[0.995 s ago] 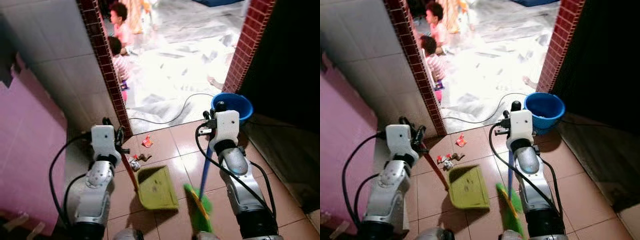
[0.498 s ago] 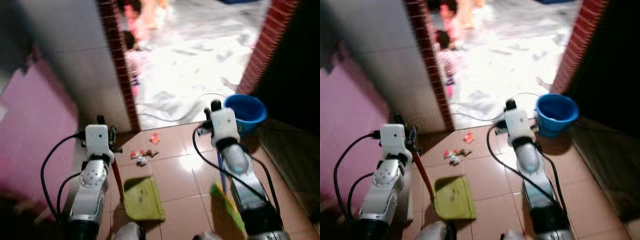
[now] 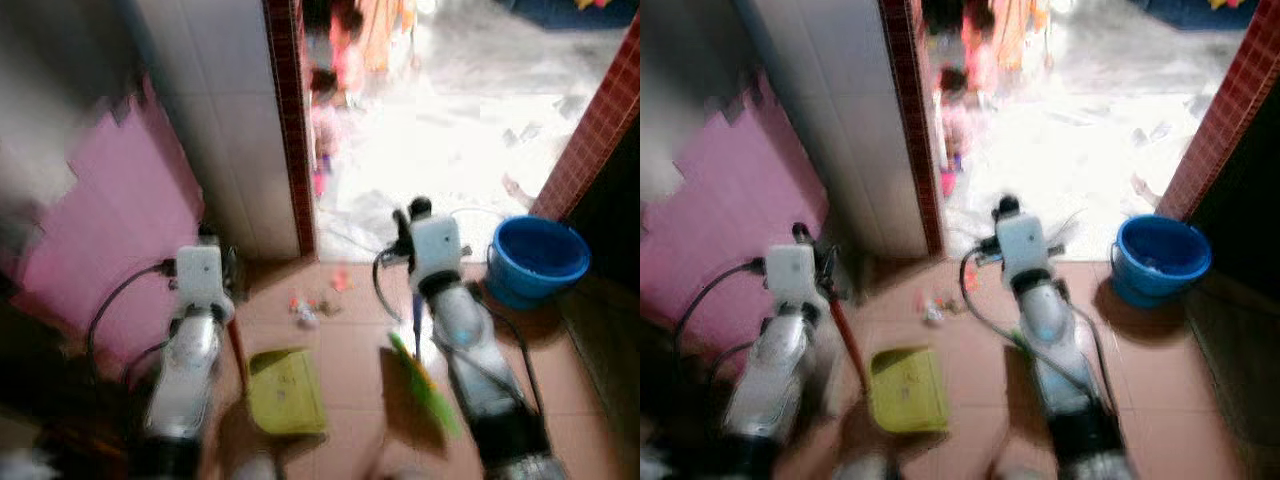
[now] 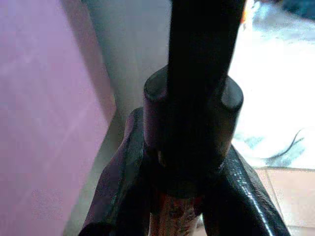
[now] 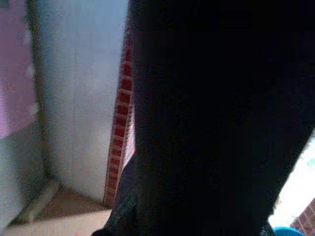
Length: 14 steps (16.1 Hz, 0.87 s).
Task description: Sweep floor
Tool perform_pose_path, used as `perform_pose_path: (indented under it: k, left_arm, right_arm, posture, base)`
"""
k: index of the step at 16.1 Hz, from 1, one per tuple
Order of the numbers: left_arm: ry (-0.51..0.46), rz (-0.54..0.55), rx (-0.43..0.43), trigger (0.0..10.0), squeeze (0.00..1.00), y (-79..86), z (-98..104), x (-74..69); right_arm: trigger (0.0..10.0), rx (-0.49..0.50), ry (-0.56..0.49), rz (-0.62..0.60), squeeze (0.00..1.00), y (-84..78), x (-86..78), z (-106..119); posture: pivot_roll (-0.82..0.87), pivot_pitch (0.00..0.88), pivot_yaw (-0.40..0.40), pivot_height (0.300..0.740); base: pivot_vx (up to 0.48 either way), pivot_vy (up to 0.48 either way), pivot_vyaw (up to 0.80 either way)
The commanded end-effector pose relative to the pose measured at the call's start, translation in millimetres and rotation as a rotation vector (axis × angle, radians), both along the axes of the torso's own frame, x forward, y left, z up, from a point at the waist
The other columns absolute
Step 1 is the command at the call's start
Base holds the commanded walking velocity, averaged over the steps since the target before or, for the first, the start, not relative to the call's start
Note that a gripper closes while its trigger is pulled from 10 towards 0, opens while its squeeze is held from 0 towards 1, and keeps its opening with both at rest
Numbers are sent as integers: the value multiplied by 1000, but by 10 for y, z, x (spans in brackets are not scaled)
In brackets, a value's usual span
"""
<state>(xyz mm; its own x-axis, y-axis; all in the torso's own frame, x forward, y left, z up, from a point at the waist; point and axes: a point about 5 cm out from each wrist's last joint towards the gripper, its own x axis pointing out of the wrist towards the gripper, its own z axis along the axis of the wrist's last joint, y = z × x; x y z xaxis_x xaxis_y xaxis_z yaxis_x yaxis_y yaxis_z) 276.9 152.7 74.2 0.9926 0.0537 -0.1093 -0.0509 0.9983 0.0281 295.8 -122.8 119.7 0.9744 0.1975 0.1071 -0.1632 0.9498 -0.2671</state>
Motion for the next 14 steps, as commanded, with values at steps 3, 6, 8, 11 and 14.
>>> perform_pose_path:
  k: [3,6,8,11,14]
  left_arm:
    - [-48,5,10,10000,0,-19,84,29]
    - [-65,8,-10,10000,0,-32,83,10]
    - [-85,55,7,10000,0,48,97,-50]
    - [-66,96,1,10000,0,79,53,-76]
    - [-86,102,26,10000,0,92,81,-63]
  right_arm:
    - [10000,-13,-15,-4,0,-28,-17,23]
    - [10000,-17,-9,31,0,6,9,11]
    - [10000,-42,-23,108,0,176,82,38]
    - [10000,-46,-47,134,0,274,125,89]
    - [10000,-59,-57,136,0,254,132,75]
  posture:
    - [-56,0,68,740]
    - [0,0,16,740]
    - [39,0,-23,740]
    - [51,0,-30,740]
    - [32,0,-9,740]
  base:
    - [0,-279,0]
    - [0,0,0]
    - [0,0,0]
    - [0,0,0]
    - [0,0,0]
